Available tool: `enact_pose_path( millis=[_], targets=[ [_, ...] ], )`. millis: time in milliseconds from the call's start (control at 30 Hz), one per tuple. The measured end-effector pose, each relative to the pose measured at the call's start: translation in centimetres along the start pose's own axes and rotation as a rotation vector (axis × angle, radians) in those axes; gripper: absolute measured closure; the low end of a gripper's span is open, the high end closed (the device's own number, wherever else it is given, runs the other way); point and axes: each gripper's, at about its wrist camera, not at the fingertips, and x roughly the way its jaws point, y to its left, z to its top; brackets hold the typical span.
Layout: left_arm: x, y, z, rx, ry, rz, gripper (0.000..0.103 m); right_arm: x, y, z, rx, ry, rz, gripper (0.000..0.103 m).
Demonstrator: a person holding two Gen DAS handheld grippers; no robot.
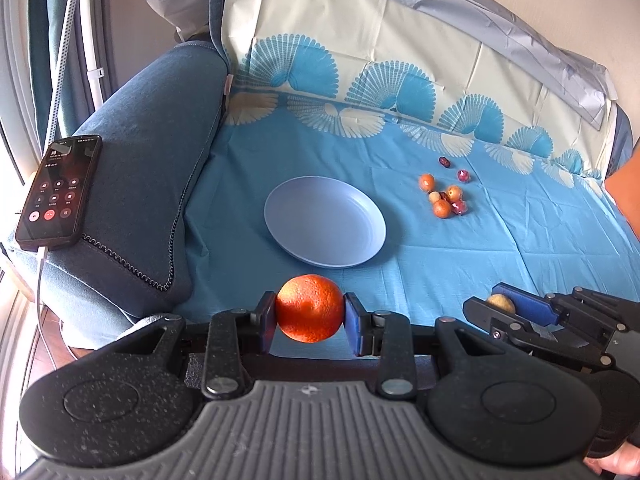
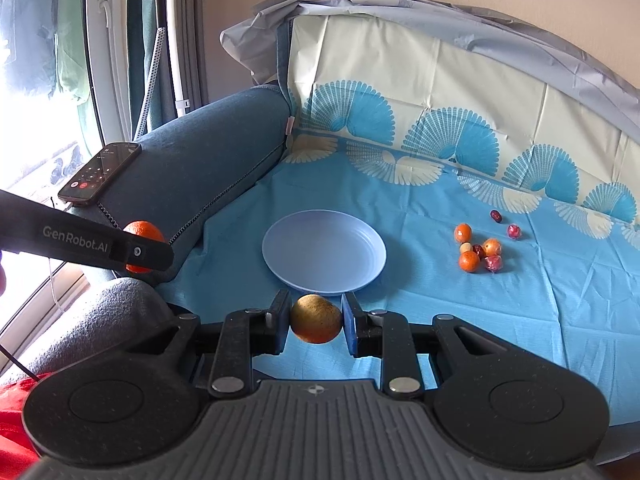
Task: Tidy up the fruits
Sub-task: 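Carry the mandarin and yellow fruit over the blue plate with both tools, then open both tools to drop the mandarin and yellow fruit onto the plate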
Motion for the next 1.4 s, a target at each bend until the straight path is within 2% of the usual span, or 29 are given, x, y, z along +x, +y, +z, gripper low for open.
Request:
enact_pose_path(
  millis=[467, 800, 967, 1133, 1400],
  targets=[
    [2.0, 1.0, 0.9, -0.009, 0.030, 0.016, 0.064, 1.7, -0.2, 0.0, 0.002, 0.037, 0.004, 0.075],
    [5.8, 1.2, 5.0, 0.011, 0.011, 0.023, 0.064, 5.7, -1.0, 2.0, 0.017, 0.045, -0.018, 0.075],
    [10.0, 0.6, 7.7, 0.034, 0.020, 0.009, 0.064, 10.1, -2.1, 3.2, 0.020, 0.073, -0.025, 0.075],
    [15.5, 0.2, 9.6, 0.053, 0.079, 0.006, 0.064, 15.3, -3.4, 4.2, 0.042, 0.108, -0.026, 0.075],
    [23.7, 0.0, 10.5, 0.096, 0.168, 0.008, 0.064, 23.3, -5.1, 4.2, 0.058, 0.186, -0.016, 0.075]
  ],
)
